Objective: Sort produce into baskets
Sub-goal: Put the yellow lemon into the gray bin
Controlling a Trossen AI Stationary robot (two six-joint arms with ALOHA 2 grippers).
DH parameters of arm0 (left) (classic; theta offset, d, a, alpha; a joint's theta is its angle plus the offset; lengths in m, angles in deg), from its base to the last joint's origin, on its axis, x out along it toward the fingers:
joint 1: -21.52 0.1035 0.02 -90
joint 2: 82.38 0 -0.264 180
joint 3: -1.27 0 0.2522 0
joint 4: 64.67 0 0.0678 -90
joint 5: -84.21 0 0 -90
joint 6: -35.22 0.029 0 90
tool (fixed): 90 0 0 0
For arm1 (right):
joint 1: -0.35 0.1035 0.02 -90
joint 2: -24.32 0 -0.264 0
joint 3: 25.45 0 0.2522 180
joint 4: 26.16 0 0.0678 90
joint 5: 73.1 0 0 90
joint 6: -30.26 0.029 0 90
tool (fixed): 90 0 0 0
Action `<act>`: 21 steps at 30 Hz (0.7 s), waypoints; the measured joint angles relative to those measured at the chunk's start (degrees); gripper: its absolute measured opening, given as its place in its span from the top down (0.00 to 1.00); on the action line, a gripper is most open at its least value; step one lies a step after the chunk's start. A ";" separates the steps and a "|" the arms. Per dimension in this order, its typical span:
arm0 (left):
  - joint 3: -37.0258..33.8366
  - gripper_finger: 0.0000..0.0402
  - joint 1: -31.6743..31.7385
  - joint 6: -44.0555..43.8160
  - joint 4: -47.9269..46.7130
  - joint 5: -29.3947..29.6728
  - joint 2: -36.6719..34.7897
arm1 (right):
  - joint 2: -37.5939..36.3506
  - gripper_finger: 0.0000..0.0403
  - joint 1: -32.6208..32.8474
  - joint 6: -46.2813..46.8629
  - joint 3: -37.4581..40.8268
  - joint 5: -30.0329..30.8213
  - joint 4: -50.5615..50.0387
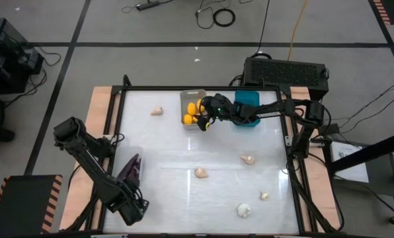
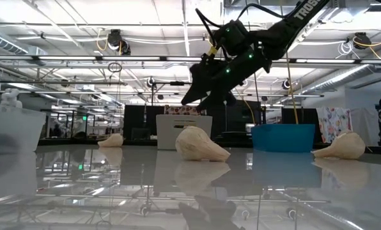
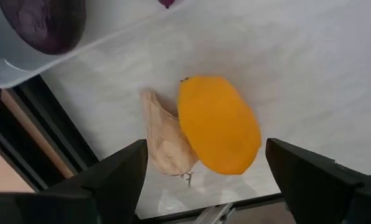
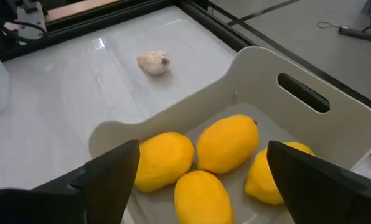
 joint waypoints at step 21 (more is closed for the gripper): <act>-0.02 0.18 0.05 8.29 7.29 -1.10 9.21 | -0.10 0.14 0.00 5.40 0.00 -1.57 -0.57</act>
